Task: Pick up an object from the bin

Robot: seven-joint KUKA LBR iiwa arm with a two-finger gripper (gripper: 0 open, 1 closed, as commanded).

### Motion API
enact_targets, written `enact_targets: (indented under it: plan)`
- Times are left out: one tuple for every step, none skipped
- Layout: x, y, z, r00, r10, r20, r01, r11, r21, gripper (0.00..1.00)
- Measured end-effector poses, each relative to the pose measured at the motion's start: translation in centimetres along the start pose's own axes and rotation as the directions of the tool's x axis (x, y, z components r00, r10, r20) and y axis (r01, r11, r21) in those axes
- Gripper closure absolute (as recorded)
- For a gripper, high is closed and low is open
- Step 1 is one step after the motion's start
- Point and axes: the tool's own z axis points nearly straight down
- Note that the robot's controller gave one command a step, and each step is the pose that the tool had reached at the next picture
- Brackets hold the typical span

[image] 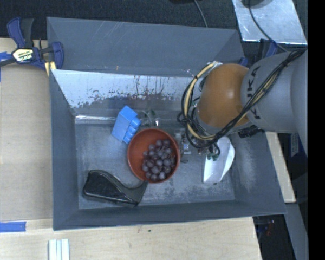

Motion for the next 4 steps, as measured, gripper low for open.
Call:
enact_targets:
  plan:
    - [0.0, 0.0, 0.0, 1.0, 0.0, 0.0, 0.0, 1.0, 0.0, 1.0]
    - [0.0, 0.01, 0.0, 1.0, -0.001, 0.0, 0.001, 1.0, 0.0, 1.0]
    - [0.0, 0.01, 0.0, 1.0, -0.001, 0.0, 0.001, 1.0, 0.0, 1.0]
    - [0.0, 0.02, 0.0, 1.0, -0.002, 0.0, 0.002, 1.0, 0.0, 1.0]
